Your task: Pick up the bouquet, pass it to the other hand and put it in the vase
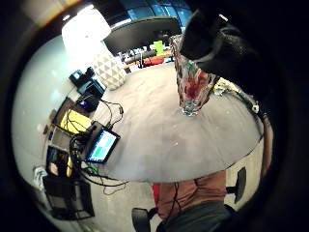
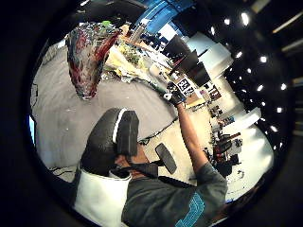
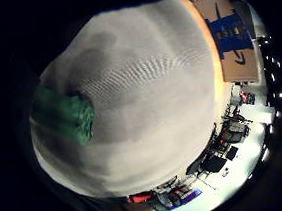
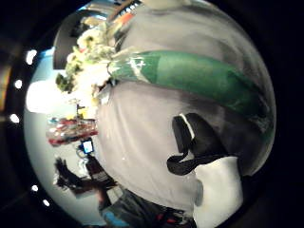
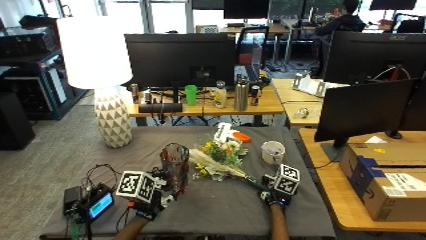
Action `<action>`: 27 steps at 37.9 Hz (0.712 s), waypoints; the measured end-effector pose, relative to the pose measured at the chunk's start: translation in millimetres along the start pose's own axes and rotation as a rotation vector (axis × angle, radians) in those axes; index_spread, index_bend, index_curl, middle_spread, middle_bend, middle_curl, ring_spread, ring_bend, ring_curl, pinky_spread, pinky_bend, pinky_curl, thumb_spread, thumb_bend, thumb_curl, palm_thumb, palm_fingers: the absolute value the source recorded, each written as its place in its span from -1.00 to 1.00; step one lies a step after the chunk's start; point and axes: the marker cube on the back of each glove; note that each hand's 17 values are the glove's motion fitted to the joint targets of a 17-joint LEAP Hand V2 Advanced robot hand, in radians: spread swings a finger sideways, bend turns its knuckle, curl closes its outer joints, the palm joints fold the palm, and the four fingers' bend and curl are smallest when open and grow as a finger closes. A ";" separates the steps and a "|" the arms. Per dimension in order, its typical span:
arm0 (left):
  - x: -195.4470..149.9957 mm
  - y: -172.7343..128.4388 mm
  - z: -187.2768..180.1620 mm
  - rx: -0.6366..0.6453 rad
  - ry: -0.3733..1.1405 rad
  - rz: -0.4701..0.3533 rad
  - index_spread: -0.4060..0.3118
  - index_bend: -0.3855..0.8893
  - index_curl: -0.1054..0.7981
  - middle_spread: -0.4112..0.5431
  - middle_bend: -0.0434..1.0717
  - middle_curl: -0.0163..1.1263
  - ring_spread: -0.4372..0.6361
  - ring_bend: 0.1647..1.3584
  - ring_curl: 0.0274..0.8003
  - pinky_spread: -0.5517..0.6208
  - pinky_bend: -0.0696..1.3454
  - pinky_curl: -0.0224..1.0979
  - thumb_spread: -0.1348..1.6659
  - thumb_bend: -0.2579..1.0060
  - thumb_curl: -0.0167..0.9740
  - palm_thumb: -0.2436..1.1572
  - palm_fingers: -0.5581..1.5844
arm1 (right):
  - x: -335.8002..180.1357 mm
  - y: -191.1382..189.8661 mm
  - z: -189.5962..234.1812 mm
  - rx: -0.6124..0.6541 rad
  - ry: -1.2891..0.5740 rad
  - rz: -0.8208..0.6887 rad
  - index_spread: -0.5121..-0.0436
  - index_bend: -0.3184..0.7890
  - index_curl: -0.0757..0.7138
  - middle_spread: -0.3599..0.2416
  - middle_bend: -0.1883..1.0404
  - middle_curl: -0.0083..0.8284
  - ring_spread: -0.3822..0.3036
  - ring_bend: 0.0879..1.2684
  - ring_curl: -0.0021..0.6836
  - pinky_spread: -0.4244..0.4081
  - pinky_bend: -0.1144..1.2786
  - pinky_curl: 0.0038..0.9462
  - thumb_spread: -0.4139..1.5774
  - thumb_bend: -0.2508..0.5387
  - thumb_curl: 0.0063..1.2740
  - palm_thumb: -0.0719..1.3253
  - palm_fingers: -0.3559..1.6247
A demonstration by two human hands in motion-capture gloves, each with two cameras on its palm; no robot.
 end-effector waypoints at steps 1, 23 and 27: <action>-0.2 0.1 0.8 0.000 0.001 -0.001 0.08 -0.20 -0.16 -0.03 -0.59 -0.37 0.13 -0.34 -0.27 0.59 -0.42 -0.35 0.34 -0.63 -0.40 -0.22 -0.02 | 0.1 -1.4 3.3 -0.012 -0.011 0.003 -0.18 -0.25 -0.43 0.65 -0.42 -0.33 0.92 -0.66 -0.35 0.81 0.25 -0.21 0.52 -0.29 -0.56 0.02 -0.72; -5.5 -3.1 6.2 -0.024 0.050 -0.016 0.08 -0.19 -0.15 -0.04 -0.59 -0.34 0.14 -0.33 -0.25 0.58 -0.41 -0.31 0.34 -0.63 -0.37 -0.22 -0.03 | -18.8 -3.4 1.9 0.151 0.115 -0.024 0.06 0.08 0.01 -0.07 -0.08 -0.03 -0.04 -0.26 -0.01 0.07 -0.04 -0.30 0.39 -0.15 -0.32 0.51 0.59; -5.9 -8.4 4.3 -0.024 0.099 -0.017 0.08 -0.19 -0.15 -0.05 -0.59 -0.34 0.13 -0.33 -0.24 0.58 -0.42 -0.31 0.34 -0.63 -0.37 -0.22 -0.03 | -24.9 -1.3 -0.9 0.222 0.063 -0.019 0.13 -0.05 0.08 -0.18 0.14 0.11 -0.25 0.13 0.26 -0.30 -0.01 -0.21 0.26 -0.32 -0.27 0.46 0.85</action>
